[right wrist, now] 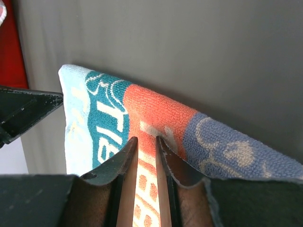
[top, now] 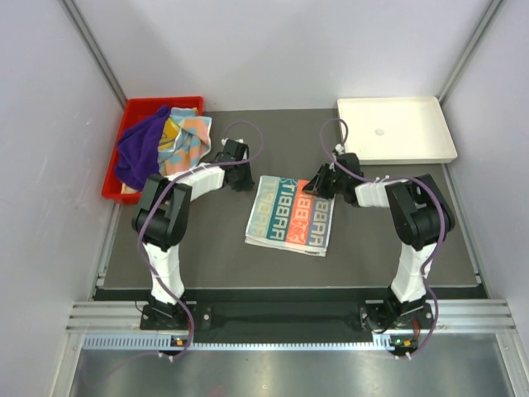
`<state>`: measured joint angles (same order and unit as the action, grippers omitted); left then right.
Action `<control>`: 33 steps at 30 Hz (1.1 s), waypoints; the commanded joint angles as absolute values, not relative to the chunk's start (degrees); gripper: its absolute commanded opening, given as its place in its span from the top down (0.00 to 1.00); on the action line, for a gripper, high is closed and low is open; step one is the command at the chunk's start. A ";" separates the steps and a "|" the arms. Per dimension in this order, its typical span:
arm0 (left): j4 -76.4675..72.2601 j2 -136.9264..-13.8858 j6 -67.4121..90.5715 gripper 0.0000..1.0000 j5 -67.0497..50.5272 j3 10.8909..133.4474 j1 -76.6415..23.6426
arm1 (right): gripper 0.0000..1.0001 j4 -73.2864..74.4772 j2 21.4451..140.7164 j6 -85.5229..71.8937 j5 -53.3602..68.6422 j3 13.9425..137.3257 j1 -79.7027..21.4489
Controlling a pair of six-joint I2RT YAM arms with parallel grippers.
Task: Fold and stack the towels
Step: Fold the towel
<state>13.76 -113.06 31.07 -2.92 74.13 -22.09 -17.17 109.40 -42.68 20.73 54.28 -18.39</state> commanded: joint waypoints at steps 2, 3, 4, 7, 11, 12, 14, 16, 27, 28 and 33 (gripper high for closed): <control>13.71 -110.66 30.15 0.69 -1.41 77.16 -21.62 | 0.78 -15.21 111.70 -40.70 21.45 57.47 -18.37; 13.62 -109.87 30.06 0.67 -1.32 77.78 -21.45 | 0.78 -14.07 112.40 -40.26 21.27 59.48 -18.63; 13.97 -109.60 30.15 0.64 -1.23 78.13 -21.18 | 0.78 -11.37 113.20 -39.82 21.01 60.72 -18.98; 14.15 -108.81 30.23 0.59 -1.58 79.45 -20.57 | 0.79 -6.53 116.27 -37.80 19.60 65.73 -21.87; 15.11 -108.72 30.15 0.56 -1.41 80.24 -20.30 | 0.79 -1.06 120.13 -35.86 17.23 72.59 -25.48; 15.55 -108.72 30.15 0.56 -1.32 80.33 -20.22 | 0.79 -0.62 120.67 -35.95 16.97 74.51 -26.18; 16.08 -108.55 29.97 0.56 -0.53 79.72 -20.13 | 0.79 -0.35 121.64 -36.03 17.23 75.49 -27.41; 16.08 -108.20 29.88 0.55 -0.53 79.02 -19.95 | 0.79 -0.18 121.73 -36.04 16.96 76.29 -28.12; 12.13 -105.47 31.82 0.59 -4.83 73.13 -19.69 | 0.82 -4.56 113.47 -41.04 12.66 65.06 -26.72; 12.13 -105.56 31.82 0.59 -5.36 73.04 -19.69 | 0.82 -5.53 112.68 -41.65 12.48 64.00 -26.63; 11.25 -105.38 32.61 0.59 -7.12 72.16 -19.69 | 0.82 -8.52 109.25 -43.24 11.87 58.38 -26.63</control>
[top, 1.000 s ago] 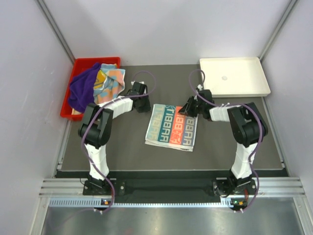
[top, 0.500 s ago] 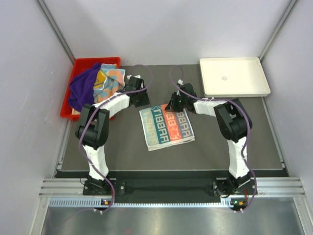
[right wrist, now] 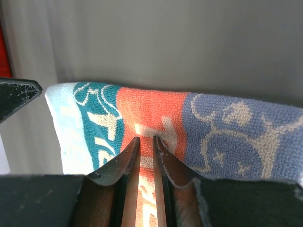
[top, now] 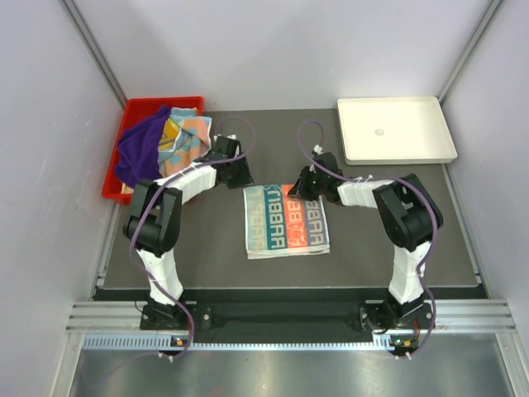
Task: Fold and stack the towels
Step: Fold the towel
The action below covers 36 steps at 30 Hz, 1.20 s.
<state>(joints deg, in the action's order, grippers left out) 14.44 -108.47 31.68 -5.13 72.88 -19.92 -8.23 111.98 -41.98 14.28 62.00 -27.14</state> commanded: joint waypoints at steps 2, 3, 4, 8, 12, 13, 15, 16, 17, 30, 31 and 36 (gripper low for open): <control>10.29 -105.12 32.96 0.59 -8.34 71.90 -19.69 | 0.82 -9.92 108.29 -44.47 11.17 57.05 -26.63; 10.02 -104.77 33.05 0.59 -8.70 71.72 -19.77 | 0.82 -10.19 108.19 -44.73 10.99 56.26 -26.63; 9.93 -104.68 33.31 0.60 -9.22 71.72 -19.78 | 0.82 -10.54 108.02 -44.74 10.81 56.08 -26.54; 8.88 -103.63 33.84 0.62 -11.42 70.58 -20.39 | 0.82 -11.77 108.81 -45.00 12.65 56.60 -25.93; 6.86 -102.05 34.10 0.64 -11.78 68.30 -20.65 | 0.82 -11.78 108.37 -45.09 12.92 58.09 -25.40; 6.42 -101.78 34.28 0.64 -11.95 67.33 -20.65 | 0.82 -11.78 108.20 -45.09 12.92 58.27 -25.23; 5.80 -101.60 34.98 0.64 -13.09 66.54 -20.65 | 0.82 -11.95 107.93 -45.17 13.01 58.53 -24.87; 5.10 -101.60 35.24 0.65 -13.70 65.58 -20.74 | 0.82 -12.30 107.84 -45.26 13.01 58.71 -24.53; 4.66 -101.78 35.42 0.66 -13.80 65.13 -21.00 | 0.82 -12.39 107.75 -45.26 13.18 59.06 -24.35; 10.01 -105.91 35.25 0.74 -5.63 63.89 -21.80 | 0.81 -15.64 107.84 -45.53 19.77 58.18 -20.31; 10.45 -106.17 35.16 0.74 -5.19 64.24 -21.80 | 0.81 -15.91 108.02 -45.53 21.08 58.01 -19.78; 13.09 -106.44 35.51 0.78 -1.32 64.95 -21.80 | 0.81 -15.82 107.49 -44.12 23.12 57.48 -17.67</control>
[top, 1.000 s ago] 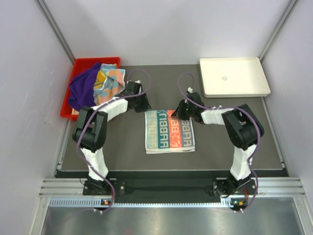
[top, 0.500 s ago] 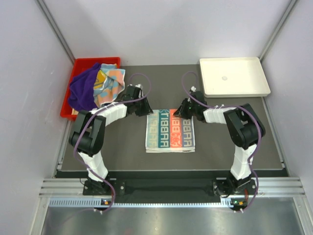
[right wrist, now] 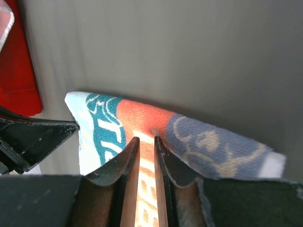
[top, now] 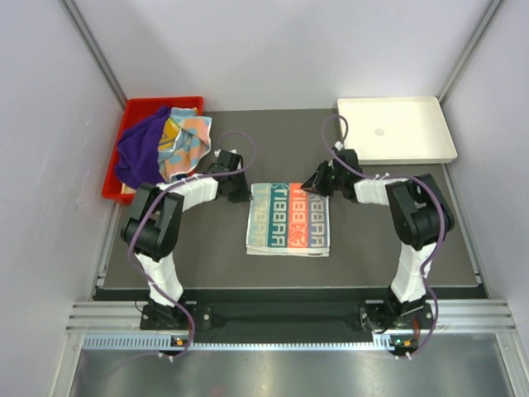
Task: Fold and stack the towels
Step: Fold the towel
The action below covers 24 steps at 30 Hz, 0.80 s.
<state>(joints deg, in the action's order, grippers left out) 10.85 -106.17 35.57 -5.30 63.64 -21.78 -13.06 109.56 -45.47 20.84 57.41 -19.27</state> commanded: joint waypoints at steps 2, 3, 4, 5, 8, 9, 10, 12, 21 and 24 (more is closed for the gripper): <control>13.10 -106.26 35.51 0.79 -0.88 64.86 -21.71 | 0.81 -15.65 107.31 -43.16 23.12 56.69 -16.88; 13.27 -106.09 35.59 0.78 -0.88 64.95 -21.80 | 0.81 -15.38 107.14 -42.72 23.20 56.43 -16.18; 13.27 -106.08 35.60 0.79 -0.70 64.95 -21.80 | 0.81 -15.21 107.05 -42.19 23.12 56.08 -15.82; 13.36 -106.00 35.77 0.79 -0.79 65.04 -21.80 | 0.81 -14.77 107.05 -41.14 23.03 55.99 -15.39; 13.45 -105.82 35.77 0.79 -1.05 65.30 -21.80 | 0.80 -13.89 107.14 -39.21 22.85 55.20 -13.89; 13.53 -105.82 35.68 0.79 -0.97 65.56 -21.80 | 0.81 -13.71 106.96 -38.76 22.85 55.11 -12.93; 13.71 -105.82 35.68 0.79 -1.14 65.74 -21.80 | 0.81 -13.54 106.88 -38.32 22.76 54.85 -12.40; 13.89 -105.73 35.60 0.79 -1.05 66.09 -21.80 | 0.81 -13.27 106.53 -37.36 23.20 54.58 -11.08; 15.90 -105.21 34.46 0.79 -1.06 69.69 -21.71 | 0.79 -11.35 104.25 -34.46 27.86 56.69 -8.61; 16.43 -104.50 33.58 0.76 -0.70 71.97 -21.62 | 0.79 -7.84 103.01 -32.79 25.58 57.48 -8.35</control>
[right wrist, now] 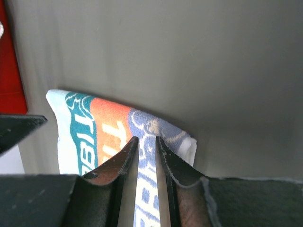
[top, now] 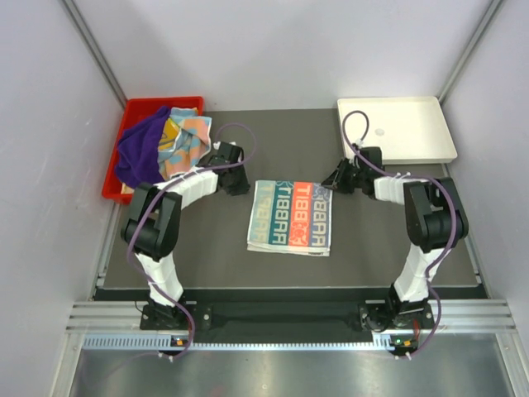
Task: Fold and stack the towels
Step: Fold the towel
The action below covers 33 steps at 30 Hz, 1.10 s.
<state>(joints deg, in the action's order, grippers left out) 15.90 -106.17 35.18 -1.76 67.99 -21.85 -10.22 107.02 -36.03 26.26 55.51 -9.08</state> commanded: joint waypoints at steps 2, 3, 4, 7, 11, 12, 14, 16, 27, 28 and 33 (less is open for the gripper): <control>16.79 -104.33 32.88 0.72 -0.62 73.56 -21.45 | 0.79 -6.16 102.48 -31.47 23.48 57.74 -8.26; 16.70 -104.41 32.52 0.70 -1.31 75.13 -21.27 | 0.79 -4.67 101.87 -30.94 22.51 57.83 -8.17; 16.79 -104.68 32.08 0.68 -1.75 75.84 -21.10 | 0.79 -3.70 101.43 -30.50 20.76 58.01 -8.17; 17.40 -105.99 29.98 0.61 -3.77 79.01 -21.00 | 0.79 -0.81 100.02 -28.66 16.02 57.92 -8.35; 19.59 -109.15 25.50 0.55 -7.11 82.78 -20.57 | 0.76 1.74 98.70 -26.29 11.87 57.74 -8.52; 19.95 -109.77 24.62 0.52 -8.08 83.40 -20.48 | 0.76 2.02 98.96 -25.76 11.26 58.01 -8.79; 22.22 -111.97 23.12 0.52 -8.00 84.46 -20.48 | 0.73 2.55 99.23 -24.88 10.37 58.80 -9.23; 22.24 -113.20 22.59 0.51 -8.35 84.38 -20.48 | 0.71 2.46 99.93 -24.52 9.32 59.58 -9.84; 18.02 -113.82 24.08 0.48 -7.03 78.93 -20.57 | 0.66 4.66 106.43 -23.20 5.28 65.21 -14.15; 17.84 -113.73 24.17 0.48 -7.29 78.66 -20.57 | 0.66 4.66 106.70 -23.20 5.19 65.21 -14.24; 16.70 -113.99 24.61 0.48 -8.26 78.40 -20.48 | 0.66 5.80 108.63 -22.94 3.87 66.53 -15.03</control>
<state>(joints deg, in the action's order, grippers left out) 19.49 -114.91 24.51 -7.31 79.07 -20.69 4.91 107.37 -24.01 6.02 63.90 -13.93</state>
